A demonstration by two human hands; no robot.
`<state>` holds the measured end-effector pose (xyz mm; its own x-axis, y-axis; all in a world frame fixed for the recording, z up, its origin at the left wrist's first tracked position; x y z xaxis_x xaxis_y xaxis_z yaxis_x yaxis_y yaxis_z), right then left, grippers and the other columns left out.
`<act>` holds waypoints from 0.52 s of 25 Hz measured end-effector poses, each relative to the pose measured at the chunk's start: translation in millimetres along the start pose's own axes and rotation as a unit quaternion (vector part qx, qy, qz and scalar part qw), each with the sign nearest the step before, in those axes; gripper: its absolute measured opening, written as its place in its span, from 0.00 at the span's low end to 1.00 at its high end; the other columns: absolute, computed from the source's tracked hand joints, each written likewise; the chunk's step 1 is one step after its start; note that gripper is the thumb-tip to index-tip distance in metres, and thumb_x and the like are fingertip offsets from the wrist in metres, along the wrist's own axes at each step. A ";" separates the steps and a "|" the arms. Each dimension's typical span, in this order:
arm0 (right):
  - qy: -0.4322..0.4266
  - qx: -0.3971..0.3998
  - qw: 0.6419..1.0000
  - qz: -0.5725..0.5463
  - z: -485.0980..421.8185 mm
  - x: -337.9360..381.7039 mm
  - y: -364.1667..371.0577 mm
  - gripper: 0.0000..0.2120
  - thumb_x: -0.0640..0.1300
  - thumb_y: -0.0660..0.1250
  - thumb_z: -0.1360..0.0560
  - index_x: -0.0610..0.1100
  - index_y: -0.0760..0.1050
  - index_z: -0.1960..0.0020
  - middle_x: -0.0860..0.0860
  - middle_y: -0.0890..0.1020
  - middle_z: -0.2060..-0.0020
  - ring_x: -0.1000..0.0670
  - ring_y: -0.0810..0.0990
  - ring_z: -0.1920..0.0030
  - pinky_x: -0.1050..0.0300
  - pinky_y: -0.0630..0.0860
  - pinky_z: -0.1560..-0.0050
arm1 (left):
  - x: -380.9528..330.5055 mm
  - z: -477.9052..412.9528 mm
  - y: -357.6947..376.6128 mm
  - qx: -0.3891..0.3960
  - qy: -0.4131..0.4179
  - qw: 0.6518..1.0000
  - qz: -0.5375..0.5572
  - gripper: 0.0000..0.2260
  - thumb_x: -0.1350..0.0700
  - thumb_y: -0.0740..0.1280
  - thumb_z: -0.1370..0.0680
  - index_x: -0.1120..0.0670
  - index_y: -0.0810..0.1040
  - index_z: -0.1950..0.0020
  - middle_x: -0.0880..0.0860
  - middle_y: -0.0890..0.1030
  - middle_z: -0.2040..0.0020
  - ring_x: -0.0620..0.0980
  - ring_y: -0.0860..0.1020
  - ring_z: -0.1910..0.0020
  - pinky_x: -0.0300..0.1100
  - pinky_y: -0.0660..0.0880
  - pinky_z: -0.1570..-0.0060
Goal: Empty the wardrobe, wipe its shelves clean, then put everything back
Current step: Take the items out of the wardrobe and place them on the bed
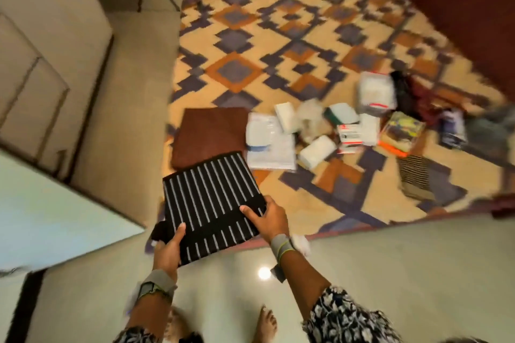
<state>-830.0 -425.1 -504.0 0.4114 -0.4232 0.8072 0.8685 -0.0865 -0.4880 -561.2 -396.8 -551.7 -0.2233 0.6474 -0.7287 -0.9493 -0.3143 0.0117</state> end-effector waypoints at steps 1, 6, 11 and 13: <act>0.002 -0.019 1.000 -0.003 -1.5 -9.2 -30.6 0.25 0.59 0.72 0.32 0.44 0.75 0.43 0.49 0.84 0.50 0.51 0.82 0.52 0.63 0.75 0.53 | 5.8 -0.1 27.6 0.010 -0.011 1.000 -0.017 0.29 0.47 0.74 0.30 0.54 0.72 0.32 0.56 0.78 0.37 0.58 0.77 0.40 0.56 0.71 0.37; 0.066 -0.131 0.987 -0.071 -9.5 -87.7 -169.9 0.27 0.62 0.72 0.34 0.47 0.76 0.42 0.51 0.84 0.51 0.50 0.82 0.50 0.54 0.78 0.46 | -1.4 23.5 192.1 0.081 0.054 0.989 -0.109 0.24 0.48 0.71 0.27 0.57 0.74 0.34 0.57 0.78 0.38 0.57 0.76 0.39 0.55 0.70 0.34; 0.124 -0.226 0.959 -0.114 -14.9 -150.6 -269.7 0.22 0.59 0.74 0.33 0.47 0.77 0.47 0.51 0.84 0.54 0.49 0.82 0.51 0.52 0.79 0.48 | 8.5 39.4 332.7 0.185 0.069 0.964 -0.177 0.24 0.49 0.70 0.25 0.57 0.72 0.33 0.56 0.78 0.38 0.57 0.76 0.40 0.54 0.70 0.35; 0.148 -0.261 0.946 -0.123 -22.5 -172.4 -303.9 0.21 0.58 0.74 0.33 0.45 0.77 0.48 0.51 0.84 0.55 0.50 0.82 0.53 0.54 0.79 0.48 | 18.8 34.5 379.0 0.215 0.073 0.950 -0.213 0.33 0.39 0.72 0.32 0.54 0.72 0.32 0.53 0.78 0.38 0.56 0.77 0.40 0.55 0.70 0.35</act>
<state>-1171.2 -346.1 -502.4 0.0526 -0.5604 0.8265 0.6413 -0.6155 -0.4581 -932.8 -479.8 -537.3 0.2049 0.5396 -0.8166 -0.9562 0.2886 -0.0492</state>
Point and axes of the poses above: each hand's wrist, its own z-axis away from the middle knuckle, its own y-axis out of the palm, x = y × z, the point moved 7 cm from there along -z, towards the middle knuckle
